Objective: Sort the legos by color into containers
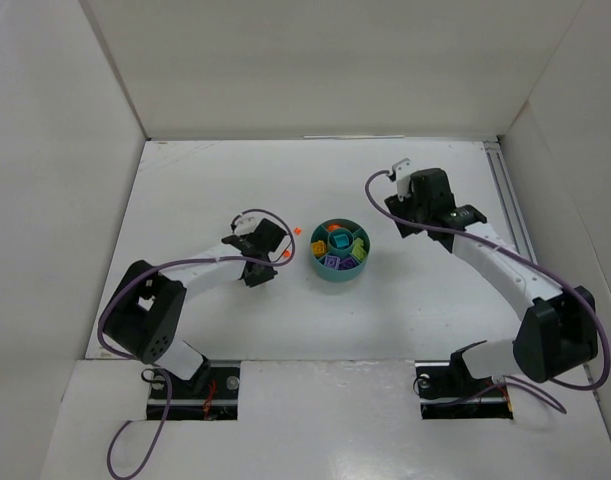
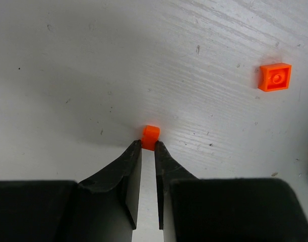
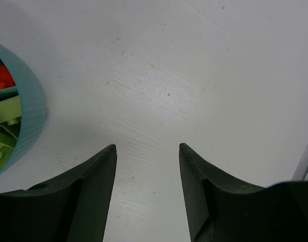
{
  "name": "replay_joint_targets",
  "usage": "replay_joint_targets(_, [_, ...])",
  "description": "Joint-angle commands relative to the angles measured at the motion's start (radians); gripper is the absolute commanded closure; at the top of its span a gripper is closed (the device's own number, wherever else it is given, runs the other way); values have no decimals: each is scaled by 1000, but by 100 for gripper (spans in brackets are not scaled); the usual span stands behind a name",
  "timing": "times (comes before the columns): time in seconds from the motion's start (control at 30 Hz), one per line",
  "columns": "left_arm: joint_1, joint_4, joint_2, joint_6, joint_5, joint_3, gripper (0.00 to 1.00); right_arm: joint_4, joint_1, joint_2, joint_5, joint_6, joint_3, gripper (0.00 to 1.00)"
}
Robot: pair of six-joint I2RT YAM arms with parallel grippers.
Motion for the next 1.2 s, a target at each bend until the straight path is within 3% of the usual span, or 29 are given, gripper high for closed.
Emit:
replay_joint_targets(0.0, [-22,-46,-56,26,-25,61,92,28,-14,-50,-6,5,-12,42])
replay_joint_targets(0.4, [-31,-55,-144,153,-38,240,92,37,-44,-88,-17,5,-21,42])
replay_joint_targets(0.6, [-91,129,-153,291,62,353,90,47,-82,-108,-26,-4,-52,42])
replay_joint_targets(0.87, [-131,204,74,403,191,583,90,47,-152,-140,-57,-4,-72,42])
replay_joint_targets(1.17, [-174,131,310,459,246,774,90,56,-229,-149,-98,-4,-90,42])
